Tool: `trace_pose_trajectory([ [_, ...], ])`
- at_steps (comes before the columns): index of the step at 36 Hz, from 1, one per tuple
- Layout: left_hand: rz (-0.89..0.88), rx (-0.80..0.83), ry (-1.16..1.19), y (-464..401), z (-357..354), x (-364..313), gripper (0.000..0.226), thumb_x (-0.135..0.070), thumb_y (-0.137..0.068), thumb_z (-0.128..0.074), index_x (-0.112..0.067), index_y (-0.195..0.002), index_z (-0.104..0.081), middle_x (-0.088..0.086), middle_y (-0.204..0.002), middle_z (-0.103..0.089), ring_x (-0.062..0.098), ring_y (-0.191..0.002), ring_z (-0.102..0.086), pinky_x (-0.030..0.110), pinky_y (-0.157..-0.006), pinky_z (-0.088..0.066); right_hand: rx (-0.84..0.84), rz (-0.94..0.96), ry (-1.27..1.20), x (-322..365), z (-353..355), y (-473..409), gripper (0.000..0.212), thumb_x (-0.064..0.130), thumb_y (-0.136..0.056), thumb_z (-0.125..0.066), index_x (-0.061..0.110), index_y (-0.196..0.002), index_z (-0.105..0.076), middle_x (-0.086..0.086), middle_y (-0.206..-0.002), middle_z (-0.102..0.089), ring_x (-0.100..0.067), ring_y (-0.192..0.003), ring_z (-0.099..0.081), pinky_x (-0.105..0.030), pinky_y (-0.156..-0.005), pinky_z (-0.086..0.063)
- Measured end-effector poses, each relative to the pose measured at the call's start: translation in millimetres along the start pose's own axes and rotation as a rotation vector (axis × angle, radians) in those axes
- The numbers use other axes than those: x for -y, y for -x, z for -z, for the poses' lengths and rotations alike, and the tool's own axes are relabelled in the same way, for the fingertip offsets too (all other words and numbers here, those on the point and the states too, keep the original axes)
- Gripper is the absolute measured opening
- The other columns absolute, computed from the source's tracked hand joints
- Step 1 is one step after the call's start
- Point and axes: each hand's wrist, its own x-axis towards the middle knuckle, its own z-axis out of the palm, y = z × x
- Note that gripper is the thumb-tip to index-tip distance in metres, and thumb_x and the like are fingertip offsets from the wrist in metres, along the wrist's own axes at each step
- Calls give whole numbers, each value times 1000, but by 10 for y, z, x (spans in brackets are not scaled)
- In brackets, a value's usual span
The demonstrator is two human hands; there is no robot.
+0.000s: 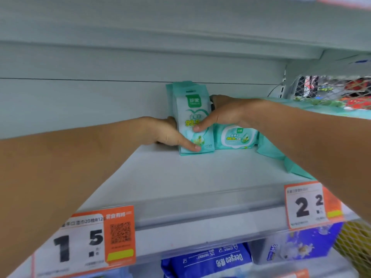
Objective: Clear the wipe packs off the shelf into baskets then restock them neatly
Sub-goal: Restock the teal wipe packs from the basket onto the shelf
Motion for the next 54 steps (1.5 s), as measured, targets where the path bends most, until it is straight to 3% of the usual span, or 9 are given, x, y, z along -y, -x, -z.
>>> trace_pose_trajectory([
  [13,254,-152,165,31,-33,-211,55,-49,-78,-77,-33,-125,-52,-16,-127,-54,11,-120,-45,33,-110,-32,-139,13,521,-1,238,474,112,44,-75,-85,17,-159,-16,-3,-163,-26,-24,-146,-32,-29,-113,-30],
  [19,155,-614,-188,611,-251,-525,65,-46,-85,-73,-10,-135,-52,6,-135,-58,26,-121,-56,25,-93,-44,-431,220,379,-126,71,1022,62,29,-84,-78,10,-138,-55,-10,-142,-56,-26,-131,-52,-25,-104,-36],
  [24,-399,-1009,-73,1505,-1191,-683,17,-28,-87,-61,-12,-89,-66,-5,-78,-66,10,-68,-60,24,-64,-47,-966,432,-131,-340,-797,2237,15,23,-86,-66,11,-93,-70,1,-90,-71,-13,-85,-66,-24,-74,-49],
  [27,-186,-736,220,1872,-2426,-421,8,-22,-84,-63,-15,-80,-63,-9,-63,-61,5,-57,-55,22,-59,-46,-865,232,-357,-711,-1784,2867,14,18,-90,-62,8,-80,-65,3,-70,-64,-11,-66,-60,-26,-61,-49],
  [31,313,-68,191,2378,-3854,195,12,-16,-87,-67,-11,-97,-67,9,-109,-71,23,-86,-67,33,-72,-52,-168,-320,-214,-1563,-3126,3393,20,22,-85,-70,4,-76,-71,-18,-78,-71,-31,-78,-68,-42,-75,-56],
  [37,292,662,-427,3005,-4473,608,33,-9,-94,-53,-10,-127,-54,12,-120,-59,28,-98,-62,38,-83,-55,671,-923,-8,-2002,-4140,4093,107,44,-84,-78,-1,-156,-12,-19,-161,-23,-38,-143,-35,-45,-113,-38],
  [43,221,699,-480,3021,-4596,638,28,-15,-93,-57,-9,-120,-59,11,-115,-61,27,-98,-63,38,-83,-56,691,-1038,-85,-2212,-4363,4280,96,51,-88,-71,2,-153,-21,-19,-156,-31,-38,-137,-43,-47,-108,-44],
  [49,412,661,-368,2885,-4675,720,8,-10,-92,-56,-6,-99,-58,7,-93,-54,19,-74,-52,28,-60,-42,668,-1166,-380,-2296,-4557,4259,34,21,-86,-79,7,-106,-55,-7,-90,-57,-20,-77,-56,-36,-92,-54],
  [54,545,638,-318,2755,-4648,745,10,0,-93,-46,-7,-93,-54,3,-78,-45,13,-64,-43,21,-51,-35,700,-1115,-619,-2198,-4667,4247,38,11,-80,-83,4,-112,-63,-14,-106,-72,-27,-95,-70,-42,-95,-55],
])
